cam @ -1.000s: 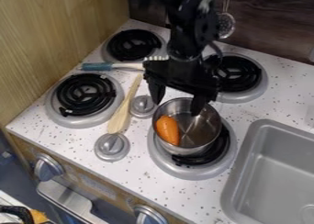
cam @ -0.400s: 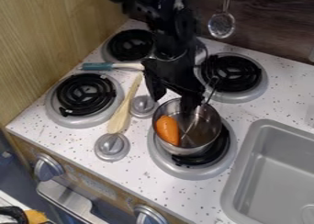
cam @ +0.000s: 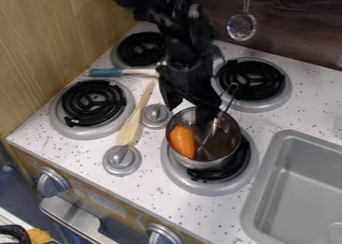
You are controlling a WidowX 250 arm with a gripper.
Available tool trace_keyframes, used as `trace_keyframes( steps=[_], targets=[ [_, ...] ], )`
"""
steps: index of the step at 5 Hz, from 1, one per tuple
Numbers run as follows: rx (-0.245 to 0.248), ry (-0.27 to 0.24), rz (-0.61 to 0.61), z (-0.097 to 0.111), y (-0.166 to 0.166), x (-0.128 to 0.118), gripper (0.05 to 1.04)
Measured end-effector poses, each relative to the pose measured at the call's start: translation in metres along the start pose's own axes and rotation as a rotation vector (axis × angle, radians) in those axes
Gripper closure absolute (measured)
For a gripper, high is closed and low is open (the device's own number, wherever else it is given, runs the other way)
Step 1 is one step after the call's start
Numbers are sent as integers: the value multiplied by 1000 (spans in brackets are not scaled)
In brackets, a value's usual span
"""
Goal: Move the silver pot in the left burner
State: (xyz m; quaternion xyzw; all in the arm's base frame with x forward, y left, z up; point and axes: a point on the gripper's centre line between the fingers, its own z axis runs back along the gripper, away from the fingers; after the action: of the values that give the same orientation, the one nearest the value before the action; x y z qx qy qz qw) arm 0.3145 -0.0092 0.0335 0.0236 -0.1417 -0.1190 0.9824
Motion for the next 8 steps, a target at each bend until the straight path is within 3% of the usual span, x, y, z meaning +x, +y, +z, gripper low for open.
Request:
trace_keyframes(
  steps=[2,3,5,6,8],
  targets=[
    [30,9,25,-16,-3,-3,128],
    [59,5,22,-20,-2,-2,421],
    [47,63,35,-21,-3,-5,917],
    [30,97,99,-19,-6,-6,986],
    [58,105,373,2,-4,-7,999]
  ],
)
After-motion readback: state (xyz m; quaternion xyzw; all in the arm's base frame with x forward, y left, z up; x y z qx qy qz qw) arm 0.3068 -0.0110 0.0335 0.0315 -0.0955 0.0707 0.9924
